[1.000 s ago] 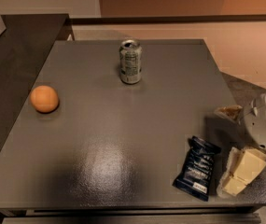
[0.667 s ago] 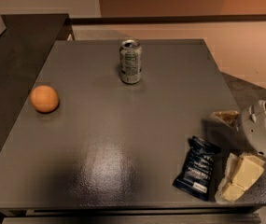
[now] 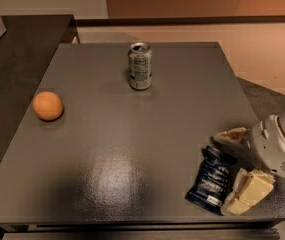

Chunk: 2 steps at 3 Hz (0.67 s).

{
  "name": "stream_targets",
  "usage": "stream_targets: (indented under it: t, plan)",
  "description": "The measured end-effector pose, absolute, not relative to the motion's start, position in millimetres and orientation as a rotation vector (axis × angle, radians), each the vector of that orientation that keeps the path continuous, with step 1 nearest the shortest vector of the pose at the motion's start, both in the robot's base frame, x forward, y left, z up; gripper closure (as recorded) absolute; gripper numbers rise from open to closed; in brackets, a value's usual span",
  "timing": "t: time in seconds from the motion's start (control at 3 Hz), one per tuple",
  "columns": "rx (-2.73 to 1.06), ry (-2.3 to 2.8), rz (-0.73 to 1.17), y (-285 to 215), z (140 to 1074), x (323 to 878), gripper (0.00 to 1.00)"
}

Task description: Move rxbar blueberry near 7up can

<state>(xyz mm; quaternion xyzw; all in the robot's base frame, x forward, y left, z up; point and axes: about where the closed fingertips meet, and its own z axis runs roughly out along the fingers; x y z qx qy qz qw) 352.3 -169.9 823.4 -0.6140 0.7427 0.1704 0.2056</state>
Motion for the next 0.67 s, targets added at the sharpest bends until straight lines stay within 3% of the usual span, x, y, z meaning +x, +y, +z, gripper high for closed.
stream_targets:
  t: [0.67]
  plan:
    - [-1.713,2.028,0.513,-165.8,833.2,352.2,0.64]
